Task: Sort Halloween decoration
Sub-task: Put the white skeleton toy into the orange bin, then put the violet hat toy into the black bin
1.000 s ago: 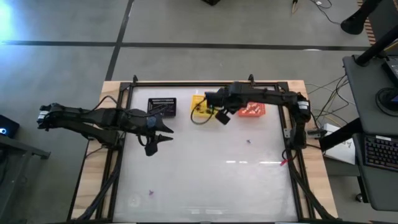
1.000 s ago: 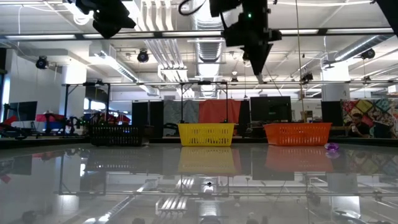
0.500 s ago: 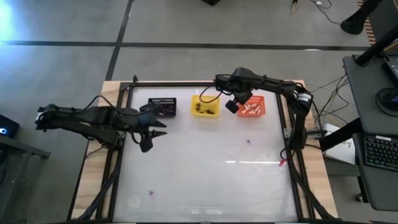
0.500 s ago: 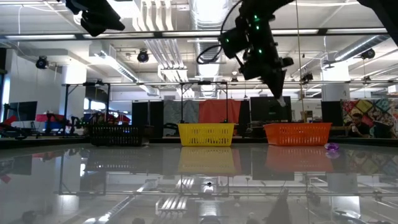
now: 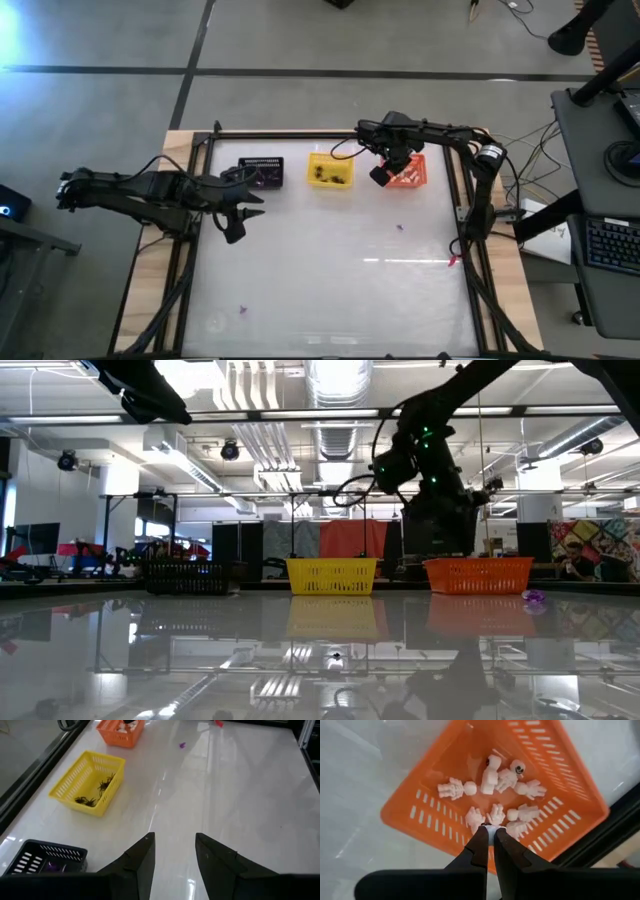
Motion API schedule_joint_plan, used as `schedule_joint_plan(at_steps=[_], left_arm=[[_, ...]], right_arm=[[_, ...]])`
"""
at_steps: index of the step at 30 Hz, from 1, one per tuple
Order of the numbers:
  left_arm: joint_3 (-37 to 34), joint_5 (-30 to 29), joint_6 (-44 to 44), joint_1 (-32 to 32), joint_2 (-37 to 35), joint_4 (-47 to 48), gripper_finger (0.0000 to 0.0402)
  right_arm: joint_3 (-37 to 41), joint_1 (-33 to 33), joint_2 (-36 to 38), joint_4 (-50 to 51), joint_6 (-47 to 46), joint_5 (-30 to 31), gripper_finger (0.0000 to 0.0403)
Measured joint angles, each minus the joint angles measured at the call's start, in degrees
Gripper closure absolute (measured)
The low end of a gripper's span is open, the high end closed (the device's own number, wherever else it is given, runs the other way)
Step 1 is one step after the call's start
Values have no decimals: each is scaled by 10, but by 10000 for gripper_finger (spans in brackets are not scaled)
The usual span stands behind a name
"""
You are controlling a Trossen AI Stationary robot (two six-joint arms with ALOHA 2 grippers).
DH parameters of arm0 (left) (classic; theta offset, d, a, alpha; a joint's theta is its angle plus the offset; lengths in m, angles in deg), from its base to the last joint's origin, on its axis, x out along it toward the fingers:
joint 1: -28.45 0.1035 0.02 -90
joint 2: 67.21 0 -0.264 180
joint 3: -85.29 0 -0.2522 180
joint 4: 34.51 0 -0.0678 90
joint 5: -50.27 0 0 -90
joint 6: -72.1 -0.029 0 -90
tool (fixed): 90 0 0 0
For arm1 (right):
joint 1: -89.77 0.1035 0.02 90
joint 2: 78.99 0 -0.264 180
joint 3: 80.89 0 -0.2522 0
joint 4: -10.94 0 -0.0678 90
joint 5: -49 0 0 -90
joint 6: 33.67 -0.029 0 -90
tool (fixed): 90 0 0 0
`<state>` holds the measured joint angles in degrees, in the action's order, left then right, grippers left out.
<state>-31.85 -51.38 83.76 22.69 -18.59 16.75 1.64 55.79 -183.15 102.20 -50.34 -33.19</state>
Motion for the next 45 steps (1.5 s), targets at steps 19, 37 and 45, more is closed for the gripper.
schedule_joint_plan(at_steps=[19,37,45], left_arm=[[0,-77,28,2,0,2,278],[0,-133,60,3,-6,66,278],[0,-127,54,3,-35,76,278]], right_arm=[[14,-6,0,-20,62,-3,286],[7,49,120,41,-65,-49,282],[80,130,162,21,-157,-77,272]])
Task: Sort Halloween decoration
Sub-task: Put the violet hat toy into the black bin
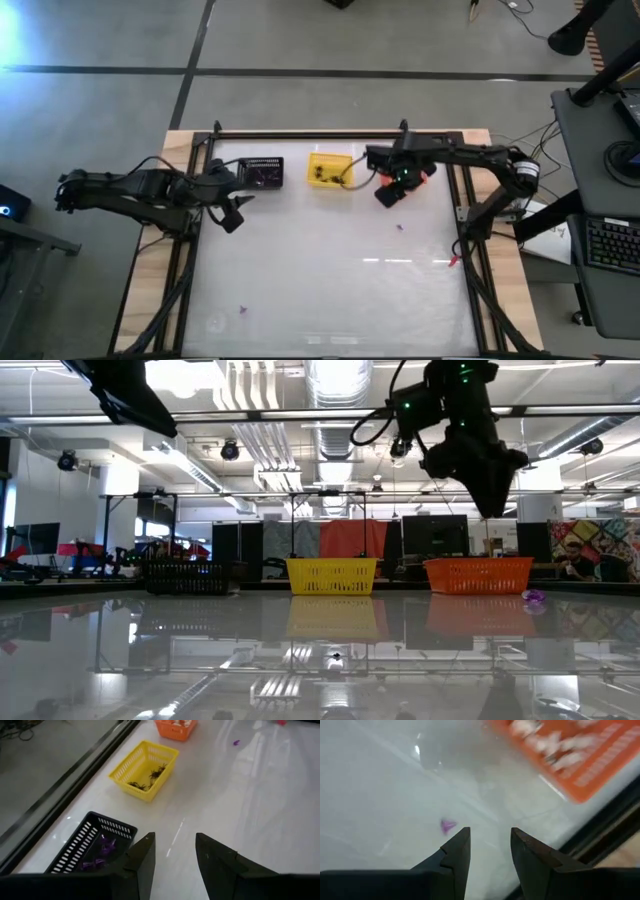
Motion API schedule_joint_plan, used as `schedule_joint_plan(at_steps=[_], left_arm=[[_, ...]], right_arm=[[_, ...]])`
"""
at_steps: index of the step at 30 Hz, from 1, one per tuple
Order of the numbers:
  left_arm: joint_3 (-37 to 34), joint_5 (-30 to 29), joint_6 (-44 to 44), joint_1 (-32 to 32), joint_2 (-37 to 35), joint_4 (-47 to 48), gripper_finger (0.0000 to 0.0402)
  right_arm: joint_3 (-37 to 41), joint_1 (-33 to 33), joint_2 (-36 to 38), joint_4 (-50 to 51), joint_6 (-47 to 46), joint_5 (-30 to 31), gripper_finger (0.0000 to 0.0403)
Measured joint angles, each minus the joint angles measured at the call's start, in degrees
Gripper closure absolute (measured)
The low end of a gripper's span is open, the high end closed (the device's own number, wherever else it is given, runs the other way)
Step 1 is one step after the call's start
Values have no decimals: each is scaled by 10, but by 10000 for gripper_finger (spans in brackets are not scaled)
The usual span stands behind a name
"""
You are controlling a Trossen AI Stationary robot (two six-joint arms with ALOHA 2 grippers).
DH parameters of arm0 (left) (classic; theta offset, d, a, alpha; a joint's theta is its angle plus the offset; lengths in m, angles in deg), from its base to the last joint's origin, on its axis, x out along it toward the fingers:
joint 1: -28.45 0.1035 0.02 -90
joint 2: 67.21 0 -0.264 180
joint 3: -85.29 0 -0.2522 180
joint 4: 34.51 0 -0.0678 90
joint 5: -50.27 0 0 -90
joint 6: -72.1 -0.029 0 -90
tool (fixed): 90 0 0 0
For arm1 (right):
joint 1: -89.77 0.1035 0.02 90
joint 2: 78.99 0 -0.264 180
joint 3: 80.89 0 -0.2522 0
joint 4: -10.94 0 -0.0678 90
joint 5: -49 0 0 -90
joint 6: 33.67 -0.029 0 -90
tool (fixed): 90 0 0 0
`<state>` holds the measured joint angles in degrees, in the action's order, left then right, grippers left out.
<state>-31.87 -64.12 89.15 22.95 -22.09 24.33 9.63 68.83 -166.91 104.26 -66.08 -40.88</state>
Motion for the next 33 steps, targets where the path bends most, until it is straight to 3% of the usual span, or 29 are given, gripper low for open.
schedule_joint_plan(at_steps=[6,13,25,33], left_arm=[[0,28,-17,0,-29,15,278],[0,29,-18,0,-53,25,278],[0,30,-18,0,-62,32,278],[0,30,-18,0,-62,38,278]], right_arm=[[63,60,9,-39,-87,-26,271],[124,105,8,-134,-113,-38,271],[217,148,8,-216,-180,-66,271],[233,150,0,-262,-182,-61,271]])
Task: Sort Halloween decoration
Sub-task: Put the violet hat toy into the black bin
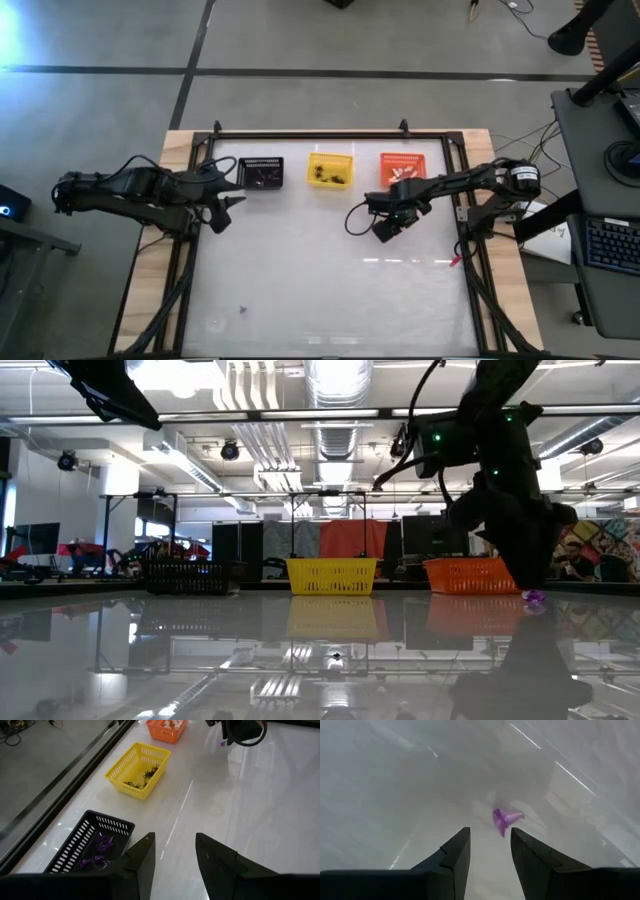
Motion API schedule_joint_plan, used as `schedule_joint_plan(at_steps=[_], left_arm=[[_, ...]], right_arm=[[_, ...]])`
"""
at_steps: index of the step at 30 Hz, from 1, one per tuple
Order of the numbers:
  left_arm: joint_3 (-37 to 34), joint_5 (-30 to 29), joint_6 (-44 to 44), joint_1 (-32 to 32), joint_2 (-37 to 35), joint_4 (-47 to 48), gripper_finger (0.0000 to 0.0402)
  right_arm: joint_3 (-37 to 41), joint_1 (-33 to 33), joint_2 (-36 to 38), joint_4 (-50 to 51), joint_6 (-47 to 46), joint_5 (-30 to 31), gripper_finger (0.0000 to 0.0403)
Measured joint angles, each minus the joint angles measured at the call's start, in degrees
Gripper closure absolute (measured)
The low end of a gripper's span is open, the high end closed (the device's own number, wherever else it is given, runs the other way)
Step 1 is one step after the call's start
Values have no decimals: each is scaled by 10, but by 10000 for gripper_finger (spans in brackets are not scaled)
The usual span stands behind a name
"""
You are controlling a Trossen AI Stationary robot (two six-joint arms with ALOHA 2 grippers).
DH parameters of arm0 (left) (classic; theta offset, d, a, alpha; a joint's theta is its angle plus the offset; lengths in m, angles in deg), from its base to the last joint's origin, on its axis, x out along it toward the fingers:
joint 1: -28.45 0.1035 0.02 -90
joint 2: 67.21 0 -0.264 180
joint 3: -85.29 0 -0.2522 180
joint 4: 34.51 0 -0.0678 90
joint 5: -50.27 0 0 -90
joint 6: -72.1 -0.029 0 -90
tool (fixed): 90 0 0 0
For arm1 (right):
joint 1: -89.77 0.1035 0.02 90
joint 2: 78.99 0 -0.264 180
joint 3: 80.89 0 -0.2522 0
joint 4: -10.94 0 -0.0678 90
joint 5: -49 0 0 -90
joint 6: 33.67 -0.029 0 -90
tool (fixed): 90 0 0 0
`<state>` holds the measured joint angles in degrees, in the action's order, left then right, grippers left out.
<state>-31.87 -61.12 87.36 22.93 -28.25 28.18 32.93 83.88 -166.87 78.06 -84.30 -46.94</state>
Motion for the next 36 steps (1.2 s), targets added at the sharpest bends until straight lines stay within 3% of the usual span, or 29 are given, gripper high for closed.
schedule_joint_plan(at_steps=[10,20,29,36], left_arm=[[0,0,0,0,0,6,278],[0,0,0,0,-1,11,278],[0,0,2,0,-23,21,278],[0,-1,2,0,-56,49,278]], right_arm=[[2,-1,-47,-11,-3,24,276],[2,-1,-52,-19,-15,21,386],[0,-1,-18,-18,-66,15,394],[-71,0,-10,-54,-73,17,394]])
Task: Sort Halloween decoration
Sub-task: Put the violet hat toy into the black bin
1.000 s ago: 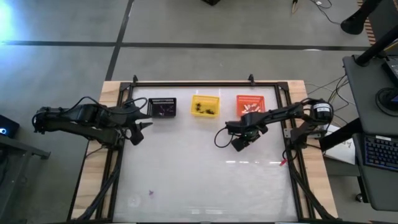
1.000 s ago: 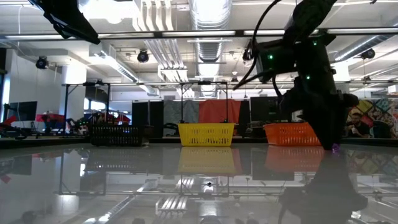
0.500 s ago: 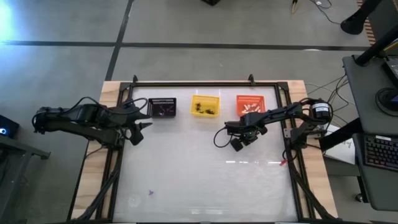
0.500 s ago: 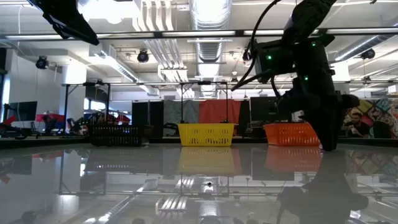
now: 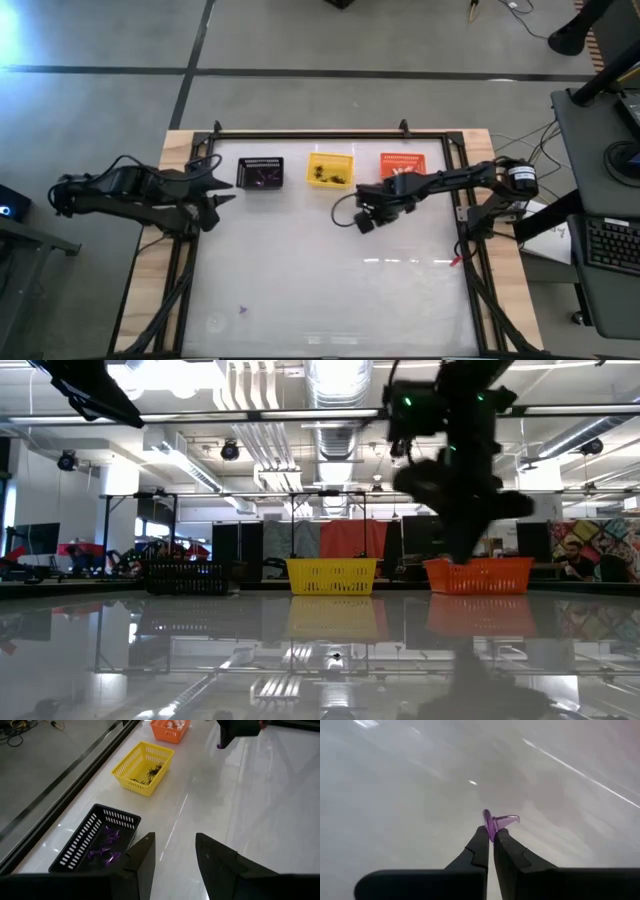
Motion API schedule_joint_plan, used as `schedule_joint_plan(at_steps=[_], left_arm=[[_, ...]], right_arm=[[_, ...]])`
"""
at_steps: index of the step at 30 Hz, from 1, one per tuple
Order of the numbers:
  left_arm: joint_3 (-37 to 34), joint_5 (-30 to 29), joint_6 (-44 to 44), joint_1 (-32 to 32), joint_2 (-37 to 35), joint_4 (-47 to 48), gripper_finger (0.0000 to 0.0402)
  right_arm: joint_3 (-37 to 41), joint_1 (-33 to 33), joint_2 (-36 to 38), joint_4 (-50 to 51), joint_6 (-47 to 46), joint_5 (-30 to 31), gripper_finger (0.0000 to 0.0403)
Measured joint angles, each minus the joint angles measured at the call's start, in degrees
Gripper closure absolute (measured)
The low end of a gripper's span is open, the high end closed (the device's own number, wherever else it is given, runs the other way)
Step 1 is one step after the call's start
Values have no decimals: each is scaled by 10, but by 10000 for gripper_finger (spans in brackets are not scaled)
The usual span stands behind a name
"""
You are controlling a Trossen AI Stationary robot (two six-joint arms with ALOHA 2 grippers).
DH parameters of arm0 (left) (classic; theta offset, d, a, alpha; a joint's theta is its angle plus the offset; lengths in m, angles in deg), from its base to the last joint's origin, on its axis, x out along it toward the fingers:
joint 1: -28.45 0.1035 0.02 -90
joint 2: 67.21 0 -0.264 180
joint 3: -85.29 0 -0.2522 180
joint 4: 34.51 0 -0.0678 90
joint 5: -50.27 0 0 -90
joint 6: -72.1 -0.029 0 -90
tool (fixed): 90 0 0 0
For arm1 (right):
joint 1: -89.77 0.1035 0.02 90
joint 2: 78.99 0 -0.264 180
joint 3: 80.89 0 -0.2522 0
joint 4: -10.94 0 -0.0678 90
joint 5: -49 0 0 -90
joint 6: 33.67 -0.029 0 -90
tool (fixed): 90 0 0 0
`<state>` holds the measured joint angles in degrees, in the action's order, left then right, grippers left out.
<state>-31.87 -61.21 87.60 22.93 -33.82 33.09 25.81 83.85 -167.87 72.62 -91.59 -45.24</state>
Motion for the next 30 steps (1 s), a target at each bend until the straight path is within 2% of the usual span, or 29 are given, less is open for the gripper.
schedule_joint_plan(at_steps=[11,27,30], left_arm=[[0,-5,0,0,-21,66,278],[0,-7,-10,0,-49,72,278],[0,-23,-10,0,-51,72,278]], right_arm=[[-144,-5,-46,-133,63,58,394],[-406,-30,-238,-144,177,42,394],[-459,-42,-275,-143,203,38,394]])
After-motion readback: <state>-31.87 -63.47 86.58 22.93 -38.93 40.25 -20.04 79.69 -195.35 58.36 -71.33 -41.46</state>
